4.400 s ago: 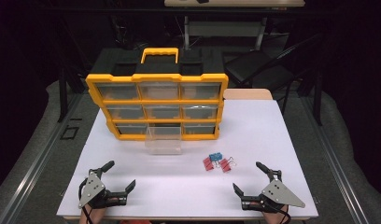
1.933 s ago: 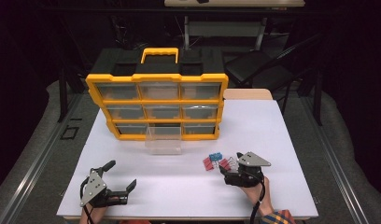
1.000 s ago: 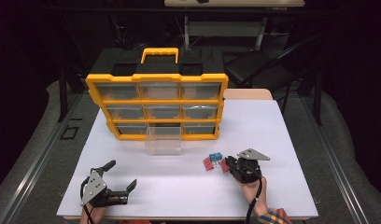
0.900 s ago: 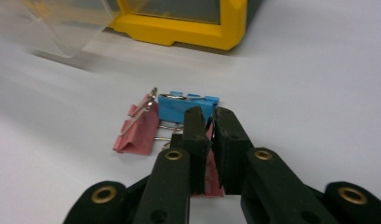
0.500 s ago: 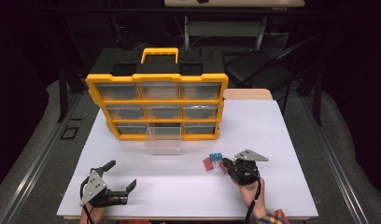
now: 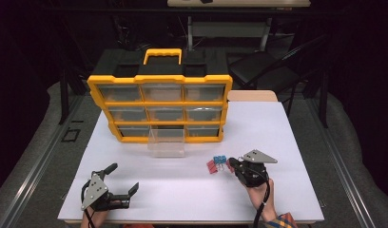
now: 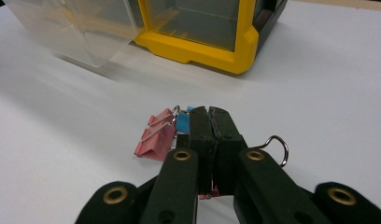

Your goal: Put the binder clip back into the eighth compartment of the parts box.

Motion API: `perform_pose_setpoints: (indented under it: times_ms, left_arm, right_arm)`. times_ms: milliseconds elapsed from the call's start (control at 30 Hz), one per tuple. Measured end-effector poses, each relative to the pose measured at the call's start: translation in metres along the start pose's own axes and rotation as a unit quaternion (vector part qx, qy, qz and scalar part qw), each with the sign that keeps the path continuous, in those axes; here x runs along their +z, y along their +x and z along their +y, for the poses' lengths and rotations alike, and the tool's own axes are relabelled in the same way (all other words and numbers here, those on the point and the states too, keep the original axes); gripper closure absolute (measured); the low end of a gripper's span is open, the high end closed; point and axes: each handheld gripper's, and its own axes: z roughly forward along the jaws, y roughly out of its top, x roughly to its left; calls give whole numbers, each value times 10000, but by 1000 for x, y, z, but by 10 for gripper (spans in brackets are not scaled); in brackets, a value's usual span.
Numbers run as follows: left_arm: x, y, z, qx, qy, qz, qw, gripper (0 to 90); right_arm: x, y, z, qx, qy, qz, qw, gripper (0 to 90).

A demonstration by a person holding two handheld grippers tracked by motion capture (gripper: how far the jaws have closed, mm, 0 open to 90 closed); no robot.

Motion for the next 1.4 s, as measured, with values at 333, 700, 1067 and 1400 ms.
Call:
perform_pose_setpoints:
  times_ms: [333,700,1067,1400]
  left_arm:
    - [1,0,0,-18,-1,16,10000,0]
    - [0,0,0,-2,-5,11,10000,0]
    - [0,1,0,-3,7,13,10000,0]
    - [0,0,0,-6,9,7,10000,0]
  right_arm:
    - [-1,3,10,-166,-101,75,9998,887]
    - [1,13,27,-381,-190,233,9988,888]
    - [16,28,42,-574,-181,494,9970,887]
    - [25,35,52,-621,-162,666,9957,888]
